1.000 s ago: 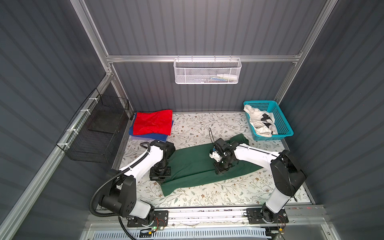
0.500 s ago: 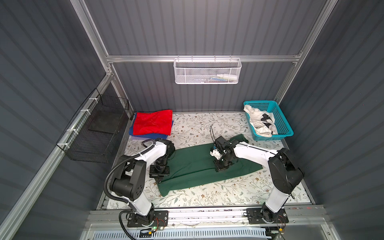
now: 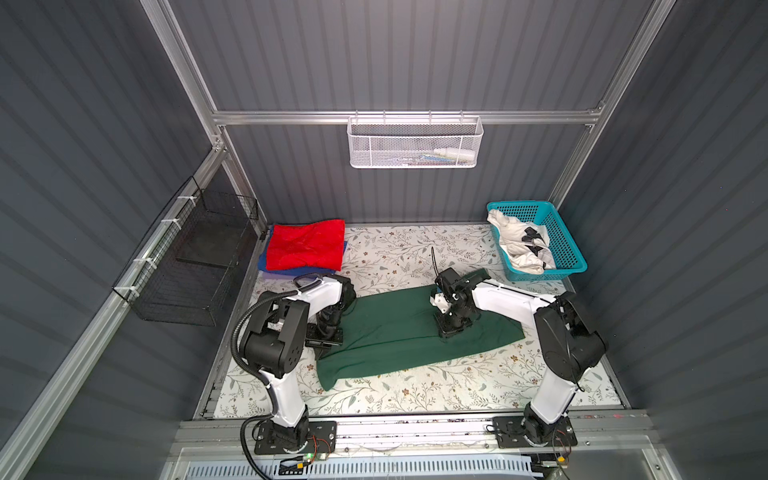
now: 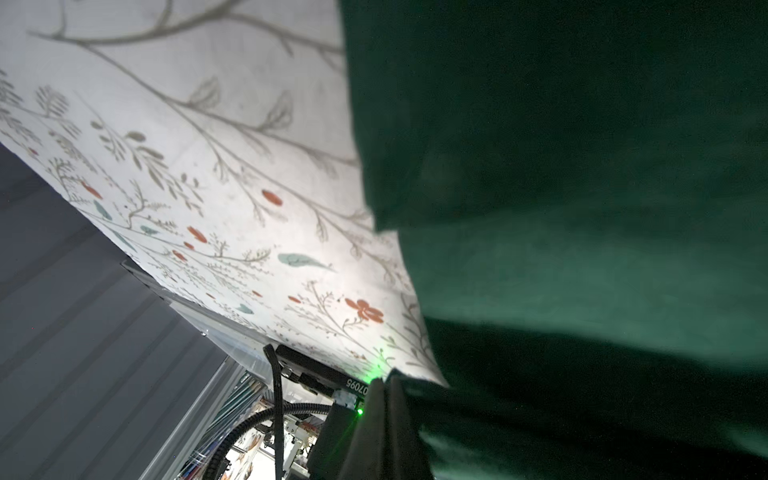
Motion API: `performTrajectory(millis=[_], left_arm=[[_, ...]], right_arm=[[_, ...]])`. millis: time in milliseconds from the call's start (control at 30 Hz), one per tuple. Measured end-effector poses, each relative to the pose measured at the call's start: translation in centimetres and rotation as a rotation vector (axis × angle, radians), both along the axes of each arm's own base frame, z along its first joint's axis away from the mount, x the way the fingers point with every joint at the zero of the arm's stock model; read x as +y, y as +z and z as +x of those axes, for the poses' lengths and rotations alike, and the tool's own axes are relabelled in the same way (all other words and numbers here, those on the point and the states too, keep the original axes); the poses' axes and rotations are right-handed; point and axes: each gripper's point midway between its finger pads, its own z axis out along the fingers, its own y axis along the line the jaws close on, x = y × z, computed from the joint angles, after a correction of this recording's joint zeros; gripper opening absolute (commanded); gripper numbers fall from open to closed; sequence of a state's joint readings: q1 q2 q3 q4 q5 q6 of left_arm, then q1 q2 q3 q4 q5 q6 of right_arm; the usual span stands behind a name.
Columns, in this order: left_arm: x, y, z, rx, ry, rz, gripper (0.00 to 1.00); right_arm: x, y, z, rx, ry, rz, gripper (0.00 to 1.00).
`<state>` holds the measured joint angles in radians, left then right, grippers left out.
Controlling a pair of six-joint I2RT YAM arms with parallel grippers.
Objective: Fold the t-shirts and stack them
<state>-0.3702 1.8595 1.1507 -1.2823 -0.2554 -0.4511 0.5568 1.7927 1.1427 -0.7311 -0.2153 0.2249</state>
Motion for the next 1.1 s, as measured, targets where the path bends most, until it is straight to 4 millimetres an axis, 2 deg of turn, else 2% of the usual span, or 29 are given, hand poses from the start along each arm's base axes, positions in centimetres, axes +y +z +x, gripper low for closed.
performTrajectory(millis=[400, 500, 567, 667, 733, 933, 1100], left_arm=[[0.0, -1.6, 2.8, -0.016, -0.048, 0.038, 0.0], [0.2, -1.9, 3.0, -0.006, -0.062, 0.053, 0.07], [0.4, -1.9, 3.1, 0.001, -0.071, 0.069, 0.25], [0.4, -1.5, 3.6, -0.018, -0.082, 0.069, 0.3], [0.0, -1.2, 4.6, -0.064, -0.076, 0.051, 0.47], [-2.2, 1.9, 7.8, -0.291, -0.016, -0.064, 0.48], [-4.6, 4.5, 8.1, -0.443, 0.017, -0.171, 0.5]], right_arm=[[-2.2, -1.3, 1.1, 0.011, -0.088, -0.07, 0.12], [-2.8, -1.3, 1.4, 0.013, -0.113, -0.07, 0.12], [-3.2, -1.3, 1.7, 0.015, -0.132, -0.069, 0.12], [-3.9, -1.3, 2.2, 0.017, -0.167, -0.068, 0.13], [-4.6, -1.4, 2.5, 0.017, -0.195, -0.067, 0.13], [-6.2, -1.4, 3.4, 0.021, -0.261, -0.07, 0.16], [-7.1, -1.3, 3.9, 0.022, -0.3, -0.073, 0.18]])
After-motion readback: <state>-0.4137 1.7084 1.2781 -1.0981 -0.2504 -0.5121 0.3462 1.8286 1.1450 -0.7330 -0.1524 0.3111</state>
